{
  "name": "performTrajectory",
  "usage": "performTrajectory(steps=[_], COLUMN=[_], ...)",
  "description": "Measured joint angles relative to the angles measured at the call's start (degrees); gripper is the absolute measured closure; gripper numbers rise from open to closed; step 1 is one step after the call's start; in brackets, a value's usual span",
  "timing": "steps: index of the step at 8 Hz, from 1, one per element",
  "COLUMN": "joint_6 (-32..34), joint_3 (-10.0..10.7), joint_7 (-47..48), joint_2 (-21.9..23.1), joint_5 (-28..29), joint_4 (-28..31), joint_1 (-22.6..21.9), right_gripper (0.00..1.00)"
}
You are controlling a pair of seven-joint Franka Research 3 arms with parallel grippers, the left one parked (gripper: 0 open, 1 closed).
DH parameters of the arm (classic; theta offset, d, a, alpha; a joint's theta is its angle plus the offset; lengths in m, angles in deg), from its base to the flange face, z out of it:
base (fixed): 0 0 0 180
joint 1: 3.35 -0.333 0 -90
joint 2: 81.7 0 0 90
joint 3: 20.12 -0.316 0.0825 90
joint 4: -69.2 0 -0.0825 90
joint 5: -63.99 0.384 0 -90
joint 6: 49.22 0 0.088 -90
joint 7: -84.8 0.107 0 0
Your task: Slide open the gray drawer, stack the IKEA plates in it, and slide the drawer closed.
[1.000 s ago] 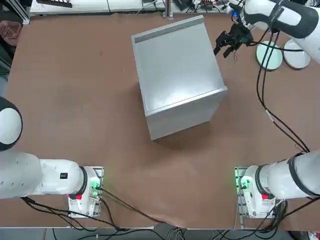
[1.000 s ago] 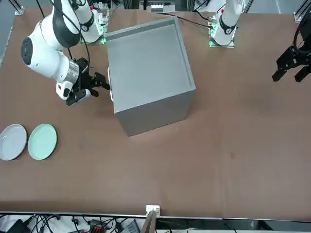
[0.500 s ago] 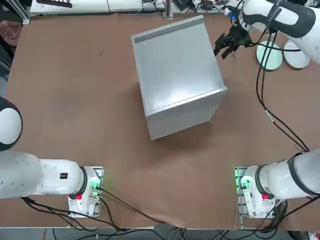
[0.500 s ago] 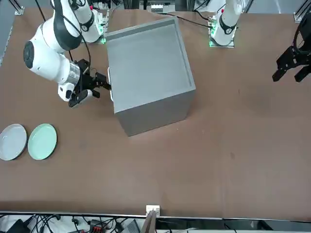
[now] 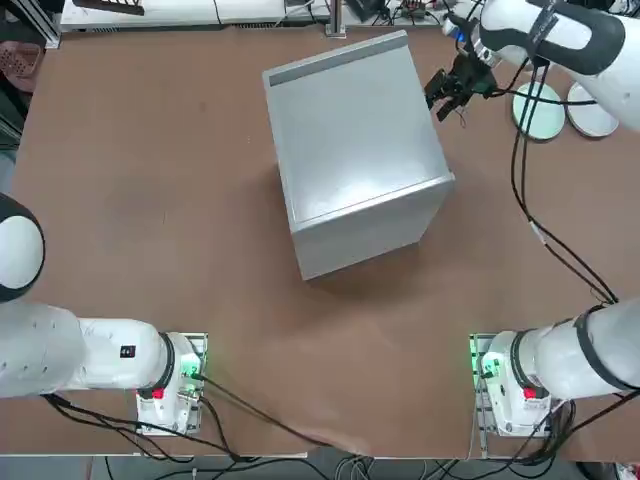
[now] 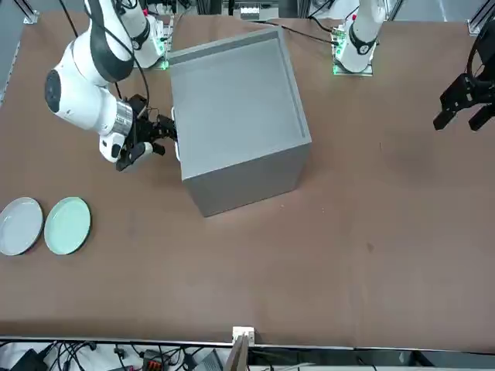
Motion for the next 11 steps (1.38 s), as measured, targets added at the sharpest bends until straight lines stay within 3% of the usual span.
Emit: performTrajectory(steps=[7, 11], joint_6=[0.39, 1.36], joint_3=[0.4, 1.18], joint_7=[-4.46, -10.79], joint_2=[-1.77, -2.21], joint_5=[0.38, -3.73], joint_4=[-0.16, -0.33], joint_1=[0.63, 6.92], right_gripper=[0.0, 0.0])
